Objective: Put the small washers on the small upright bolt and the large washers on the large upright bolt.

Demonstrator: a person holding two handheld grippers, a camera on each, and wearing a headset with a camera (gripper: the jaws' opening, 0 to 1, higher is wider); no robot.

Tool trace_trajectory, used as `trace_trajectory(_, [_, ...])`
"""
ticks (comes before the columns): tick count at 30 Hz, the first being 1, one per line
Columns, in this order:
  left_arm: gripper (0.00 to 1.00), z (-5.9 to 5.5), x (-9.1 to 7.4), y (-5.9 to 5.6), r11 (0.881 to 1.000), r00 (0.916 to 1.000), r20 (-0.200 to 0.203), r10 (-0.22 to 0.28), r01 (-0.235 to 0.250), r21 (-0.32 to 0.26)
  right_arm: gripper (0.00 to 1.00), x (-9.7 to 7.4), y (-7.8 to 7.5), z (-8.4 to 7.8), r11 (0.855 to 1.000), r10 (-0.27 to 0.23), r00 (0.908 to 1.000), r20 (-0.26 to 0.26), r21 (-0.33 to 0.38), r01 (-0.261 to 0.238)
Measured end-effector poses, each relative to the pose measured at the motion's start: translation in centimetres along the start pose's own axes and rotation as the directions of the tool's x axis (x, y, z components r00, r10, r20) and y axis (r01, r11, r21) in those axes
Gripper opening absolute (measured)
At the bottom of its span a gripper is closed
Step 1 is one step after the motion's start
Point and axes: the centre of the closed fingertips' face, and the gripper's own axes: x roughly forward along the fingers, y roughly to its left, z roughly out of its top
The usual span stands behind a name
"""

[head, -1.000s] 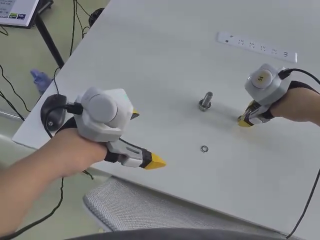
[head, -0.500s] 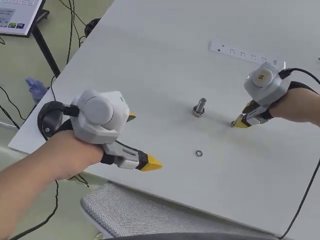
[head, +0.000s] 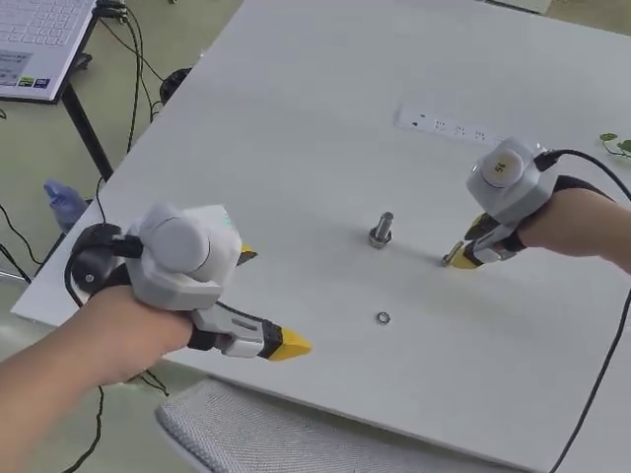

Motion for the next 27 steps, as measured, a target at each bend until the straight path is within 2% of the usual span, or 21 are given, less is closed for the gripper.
trace_trajectory(3, [0.87,0.3,-0.3,0.1,1.0,0.9998,0.016,0.009,-0.009,-0.001,0.33,-0.2,0.6,0.1,1.0,0.001,1.0,0.006,0.003,-0.001])
trace_trajectory(11, [0.9,0.6,-0.4,-0.1,1.0,0.9997,0.022,0.014,-0.015,0.024,0.33,-0.3,3.0,0.3,1.0,0.021,0.9996,0.017,-0.011,-0.021])
trace_trajectory(14, [0.9,0.5,-0.3,-0.4,1.0,0.9998,0.018,0.01,-0.01,0.029,0.34,-0.3,3.6,0.1,1.0,0.02,0.9998,0.01,0.002,-0.02])
trace_trajectory(24, [0.93,-0.2,-0.6,-0.9,1.0,0.9998,0.014,0.011,-0.012,0.027,0.34,0.0,6.1,0.0,0.999,0.041,0.9991,0.01,-0.017,-0.041])
trace_trajectory(27, [0.91,-0.5,-0.7,-0.8,0.999,1.0,-0.002,0.01,-0.01,0.036,0.34,-0.2,6.8,0.2,0.999,0.047,0.9988,0.014,-0.025,-0.047])
